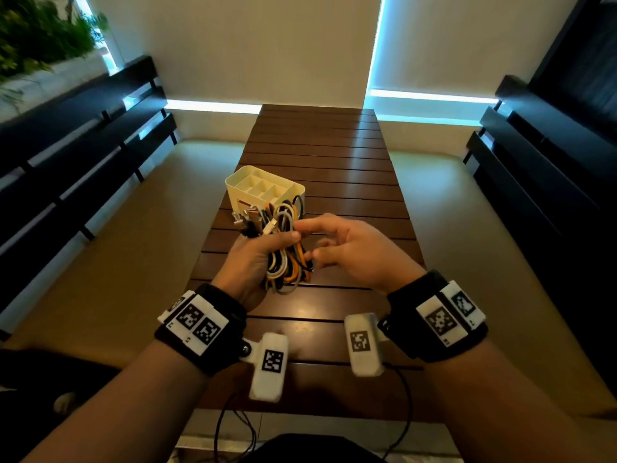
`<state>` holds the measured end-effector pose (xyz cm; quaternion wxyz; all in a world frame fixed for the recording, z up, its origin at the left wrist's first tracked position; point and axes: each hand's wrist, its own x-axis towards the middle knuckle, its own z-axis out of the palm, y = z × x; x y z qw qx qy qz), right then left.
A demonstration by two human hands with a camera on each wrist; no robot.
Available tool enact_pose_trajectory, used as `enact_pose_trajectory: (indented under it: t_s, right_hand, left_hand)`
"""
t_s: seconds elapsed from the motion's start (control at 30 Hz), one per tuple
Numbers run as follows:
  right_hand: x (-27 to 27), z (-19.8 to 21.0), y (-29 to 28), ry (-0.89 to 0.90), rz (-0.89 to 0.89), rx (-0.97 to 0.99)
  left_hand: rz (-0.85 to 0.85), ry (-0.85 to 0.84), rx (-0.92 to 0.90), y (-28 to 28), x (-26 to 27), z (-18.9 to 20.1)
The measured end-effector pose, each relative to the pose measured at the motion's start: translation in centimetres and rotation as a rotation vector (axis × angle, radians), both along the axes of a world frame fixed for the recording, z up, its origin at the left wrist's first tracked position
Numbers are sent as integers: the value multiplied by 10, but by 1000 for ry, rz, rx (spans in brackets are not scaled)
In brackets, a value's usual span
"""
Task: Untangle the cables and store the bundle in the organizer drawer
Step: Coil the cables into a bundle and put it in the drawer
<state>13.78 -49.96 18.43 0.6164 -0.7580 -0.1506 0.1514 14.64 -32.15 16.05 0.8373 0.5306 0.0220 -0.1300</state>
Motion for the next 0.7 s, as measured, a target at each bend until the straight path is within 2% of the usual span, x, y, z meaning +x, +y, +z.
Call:
enact_pose_trajectory:
  t_s: [0.13, 0.3, 0.43, 0.7]
  right_hand:
    - [12, 2, 5, -38, 16, -60]
    - [40, -14, 37, -65, -359, 27]
    - [75, -48, 65, 94, -460, 89]
    - [152, -108, 90, 60, -574, -184]
  left_hand:
    - [26, -17, 30, 10, 4, -2]
    - [56, -34, 48, 28, 21, 5]
    - [76, -36, 44, 46, 41, 15]
    - [71, -7, 37, 84, 72, 5]
